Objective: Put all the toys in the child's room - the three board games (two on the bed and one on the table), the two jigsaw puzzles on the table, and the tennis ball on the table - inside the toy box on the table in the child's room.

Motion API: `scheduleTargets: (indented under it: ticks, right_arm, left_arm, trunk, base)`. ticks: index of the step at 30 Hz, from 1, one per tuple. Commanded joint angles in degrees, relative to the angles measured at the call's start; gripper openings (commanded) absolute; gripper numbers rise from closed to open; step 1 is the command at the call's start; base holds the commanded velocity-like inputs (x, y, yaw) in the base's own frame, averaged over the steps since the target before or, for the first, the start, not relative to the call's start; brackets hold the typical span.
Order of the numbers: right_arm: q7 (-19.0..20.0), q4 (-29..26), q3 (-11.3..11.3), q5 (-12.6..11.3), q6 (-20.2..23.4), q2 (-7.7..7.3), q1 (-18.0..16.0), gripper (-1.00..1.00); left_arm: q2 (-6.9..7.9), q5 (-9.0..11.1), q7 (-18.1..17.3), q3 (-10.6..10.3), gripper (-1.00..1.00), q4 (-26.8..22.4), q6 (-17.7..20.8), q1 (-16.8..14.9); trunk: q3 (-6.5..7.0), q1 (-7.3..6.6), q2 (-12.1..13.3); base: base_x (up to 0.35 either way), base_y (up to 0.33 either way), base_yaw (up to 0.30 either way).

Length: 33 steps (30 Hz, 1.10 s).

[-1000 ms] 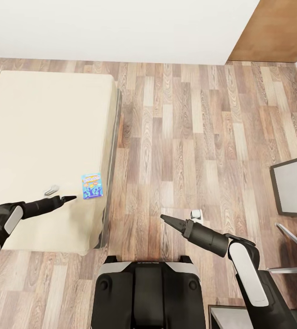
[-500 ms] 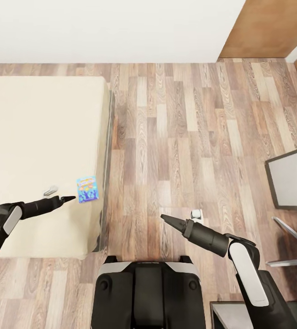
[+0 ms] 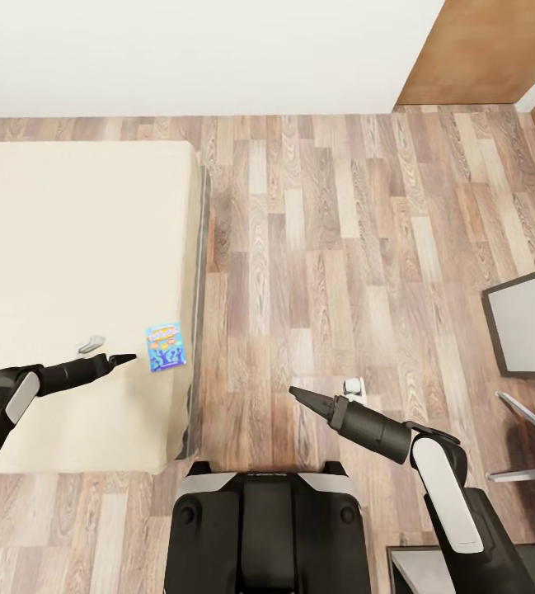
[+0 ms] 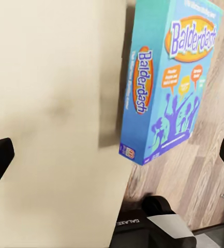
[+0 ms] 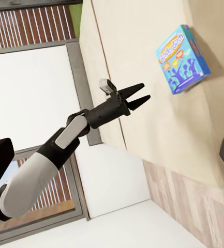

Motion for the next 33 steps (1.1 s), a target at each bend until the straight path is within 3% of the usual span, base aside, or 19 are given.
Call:
scheduleTargets:
  ticks: [1, 33]
  right_arm:
    - [0.1, 0.0, 0.0, 0.0, 0.2, -0.01, 0.0, 1.00]
    - [0.0, -0.1, 0.0, 0.1, 0.0, 0.03, 0.0, 1.00]
  left_arm:
    - [0.00, 0.2, -0.1, 0.1, 1.00, 0.0, 0.4, 0.0]
    - [-0.61, 0.2, 0.4, -0.3, 1.00, 0.0, 0.1, 0.0]
  trunk:
    - [-0.06, 0.03, -0.1]
    - [-0.06, 0.03, -0.1]
  base:
    - [0.003, 0.165, -0.001]
    - [0.000, 0.021, 0.000]
